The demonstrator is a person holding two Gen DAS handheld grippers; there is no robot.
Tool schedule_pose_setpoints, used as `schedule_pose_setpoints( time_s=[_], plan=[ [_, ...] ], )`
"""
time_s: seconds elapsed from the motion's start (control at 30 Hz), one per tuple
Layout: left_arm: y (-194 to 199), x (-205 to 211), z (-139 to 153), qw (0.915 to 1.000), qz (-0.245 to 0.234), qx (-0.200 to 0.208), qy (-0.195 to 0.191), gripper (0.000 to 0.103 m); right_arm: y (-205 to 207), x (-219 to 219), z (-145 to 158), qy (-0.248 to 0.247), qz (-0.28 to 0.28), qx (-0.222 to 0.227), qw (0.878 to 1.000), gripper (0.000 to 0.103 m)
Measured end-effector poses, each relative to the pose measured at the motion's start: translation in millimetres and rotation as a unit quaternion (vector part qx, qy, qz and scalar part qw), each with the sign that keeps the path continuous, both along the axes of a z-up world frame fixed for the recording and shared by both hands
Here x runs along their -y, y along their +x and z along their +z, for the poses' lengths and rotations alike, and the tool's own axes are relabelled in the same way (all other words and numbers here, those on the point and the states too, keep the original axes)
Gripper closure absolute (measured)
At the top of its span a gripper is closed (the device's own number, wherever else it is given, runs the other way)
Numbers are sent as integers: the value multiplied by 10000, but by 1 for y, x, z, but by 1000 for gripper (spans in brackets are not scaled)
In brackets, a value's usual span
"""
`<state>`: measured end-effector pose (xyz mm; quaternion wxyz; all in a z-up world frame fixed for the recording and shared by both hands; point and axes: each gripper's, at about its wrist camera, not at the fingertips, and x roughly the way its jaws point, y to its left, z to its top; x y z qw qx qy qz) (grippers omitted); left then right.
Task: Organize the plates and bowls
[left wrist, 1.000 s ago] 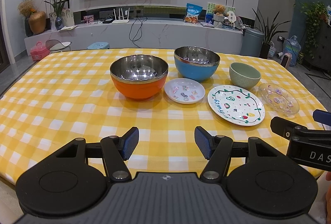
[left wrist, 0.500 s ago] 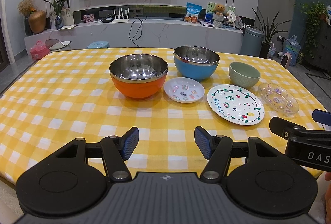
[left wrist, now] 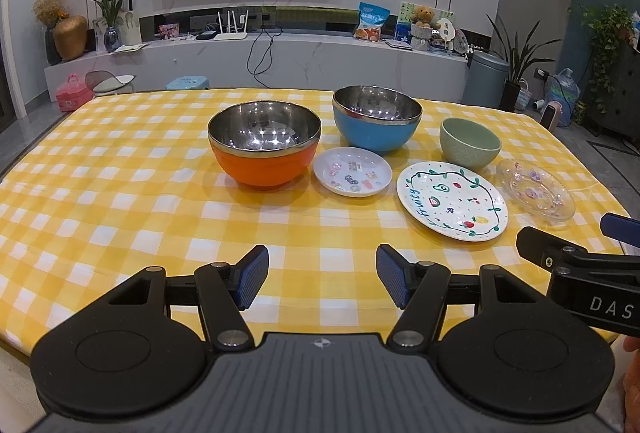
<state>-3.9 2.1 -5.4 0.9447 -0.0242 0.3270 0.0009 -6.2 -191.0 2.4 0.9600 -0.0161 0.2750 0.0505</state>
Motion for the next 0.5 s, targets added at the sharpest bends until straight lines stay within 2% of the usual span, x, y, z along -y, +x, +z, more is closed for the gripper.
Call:
schedule_pose_setpoints(
  time_s=[0.17, 0.3, 0.5],
  plan=[
    [2, 0, -1, 10000, 7, -25, -39, 30, 0, 1, -1, -11, -1, -3, 10000, 3],
    [3, -2, -1, 9995, 1, -91, -300, 30, 1, 1, -1, 22, 10, -32, 10000, 3],
    [15, -1, 9, 9979, -114, -93, -624, 32, 15, 15, 1, 440, -41, -316, 9985, 3]
  ],
)
